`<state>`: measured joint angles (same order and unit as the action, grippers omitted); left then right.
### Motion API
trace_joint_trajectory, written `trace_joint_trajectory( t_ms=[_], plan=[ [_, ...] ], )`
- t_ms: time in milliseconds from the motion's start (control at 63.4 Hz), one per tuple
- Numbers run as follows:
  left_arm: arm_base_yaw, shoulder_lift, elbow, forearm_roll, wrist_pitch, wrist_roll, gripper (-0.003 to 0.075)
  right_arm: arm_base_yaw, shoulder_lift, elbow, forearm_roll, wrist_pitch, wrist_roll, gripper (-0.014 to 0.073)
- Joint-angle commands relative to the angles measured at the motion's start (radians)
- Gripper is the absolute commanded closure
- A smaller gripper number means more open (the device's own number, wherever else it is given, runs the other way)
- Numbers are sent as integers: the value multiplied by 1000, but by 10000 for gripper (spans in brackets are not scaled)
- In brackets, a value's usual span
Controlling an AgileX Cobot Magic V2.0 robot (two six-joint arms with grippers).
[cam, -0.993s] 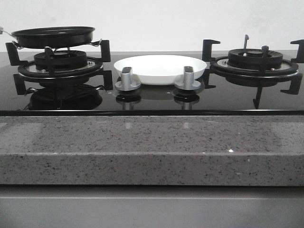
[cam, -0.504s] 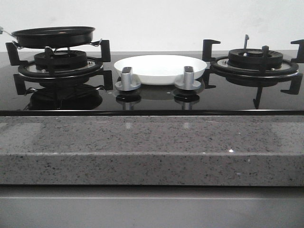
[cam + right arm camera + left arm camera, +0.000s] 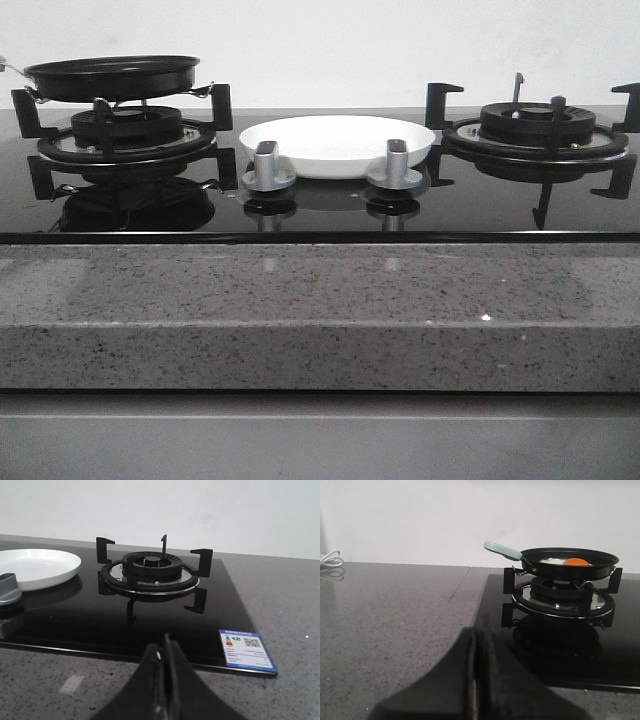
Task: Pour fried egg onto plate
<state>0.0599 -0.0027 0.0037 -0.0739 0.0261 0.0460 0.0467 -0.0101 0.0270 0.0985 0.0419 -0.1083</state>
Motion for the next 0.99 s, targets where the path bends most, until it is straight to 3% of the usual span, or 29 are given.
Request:
trace_joint_trajectory(
  t_ms=[0, 221, 363, 599, 772, 977],
  plan=[
    [0, 0, 3, -2, -112, -10, 741, -4, -17, -5, -4, -92, 1, 712],
    [0, 19, -107, 4, -79, -10, 741, -4, -16, -31, -4, -196, 1, 712],
    [-2, 150, -283, 59, 77, -10, 741, -4, 39, -175, -34, 4, 1, 712],
    [-2, 494, -517, 59, 76, -10, 741, -4, 354, -444, -48, 184, 1, 712],
    [-2, 634, -581, 52, 41, -10, 741, -4, 517, -517, -48, 117, 1, 712],
    [-2, 657, -581, 36, -9, -10, 738, -4, 580, -517, -48, -33, 1, 712]
  ],
)
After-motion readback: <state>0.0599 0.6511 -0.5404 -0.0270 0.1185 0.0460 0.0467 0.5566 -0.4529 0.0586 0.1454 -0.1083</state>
